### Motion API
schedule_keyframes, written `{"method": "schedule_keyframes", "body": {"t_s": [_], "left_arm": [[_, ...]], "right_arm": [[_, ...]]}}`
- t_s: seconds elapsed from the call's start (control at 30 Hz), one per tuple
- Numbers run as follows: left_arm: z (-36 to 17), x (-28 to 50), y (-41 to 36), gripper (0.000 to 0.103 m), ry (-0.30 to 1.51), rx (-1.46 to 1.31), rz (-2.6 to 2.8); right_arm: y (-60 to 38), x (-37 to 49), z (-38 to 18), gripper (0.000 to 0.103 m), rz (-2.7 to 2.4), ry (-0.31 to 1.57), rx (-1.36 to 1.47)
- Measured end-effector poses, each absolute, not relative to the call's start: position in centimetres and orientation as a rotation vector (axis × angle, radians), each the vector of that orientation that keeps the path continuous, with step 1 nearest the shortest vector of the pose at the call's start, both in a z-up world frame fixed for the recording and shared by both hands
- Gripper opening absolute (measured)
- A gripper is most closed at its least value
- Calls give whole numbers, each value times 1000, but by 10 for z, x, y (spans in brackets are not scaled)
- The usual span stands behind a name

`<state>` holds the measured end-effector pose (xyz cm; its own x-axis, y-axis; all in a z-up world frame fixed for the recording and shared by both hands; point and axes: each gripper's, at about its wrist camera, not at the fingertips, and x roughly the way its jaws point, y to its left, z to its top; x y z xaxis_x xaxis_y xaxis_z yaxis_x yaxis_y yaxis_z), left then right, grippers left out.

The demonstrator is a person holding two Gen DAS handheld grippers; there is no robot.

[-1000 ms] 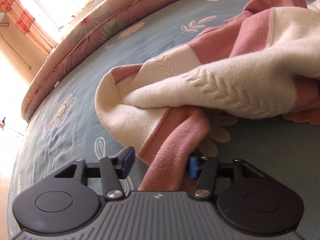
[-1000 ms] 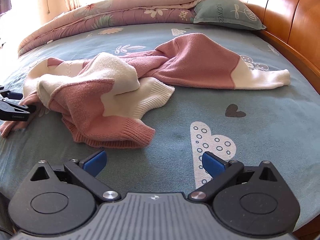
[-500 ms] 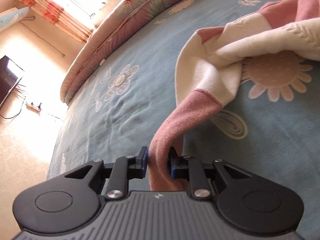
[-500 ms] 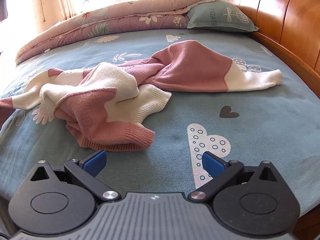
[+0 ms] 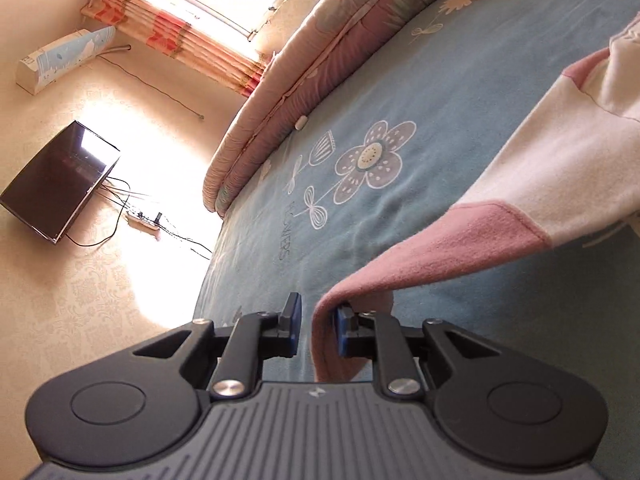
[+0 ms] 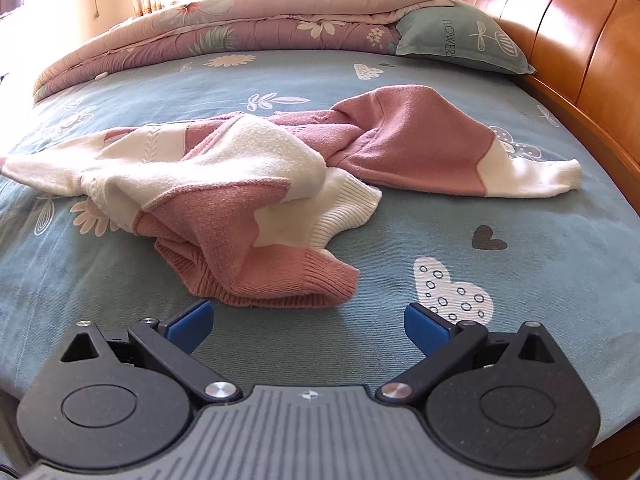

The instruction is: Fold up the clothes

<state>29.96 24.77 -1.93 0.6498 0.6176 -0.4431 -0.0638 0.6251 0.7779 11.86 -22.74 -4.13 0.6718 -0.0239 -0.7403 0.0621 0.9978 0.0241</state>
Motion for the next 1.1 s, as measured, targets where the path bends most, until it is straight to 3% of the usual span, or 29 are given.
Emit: {"method": "schedule_keyframes", "body": {"t_s": [0.33, 0.57, 0.7, 0.77, 0.83, 0.9, 1.1], "left_arm": [[-62, 285, 316, 24, 918, 722, 525], [-50, 258, 371, 24, 990, 329, 504], [-37, 247, 392, 47, 955, -143, 336], [-40, 242, 397, 51, 909, -363, 229], [-52, 242, 395, 66, 892, -503, 94], [-64, 246, 386, 66, 893, -528, 37], [-89, 267, 360, 66, 836, -270, 74]], "right_arm": [[-211, 124, -41, 103, -29, 860, 8], [-198, 134, -44, 103, -2, 870, 5], [-186, 136, -45, 103, 29, 875, -11], [-180, 138, -46, 103, 44, 877, -20], [-175, 138, -47, 103, 55, 881, -29], [-174, 140, -48, 103, 54, 886, -35], [-171, 145, -52, 103, 42, 902, -54]]}}
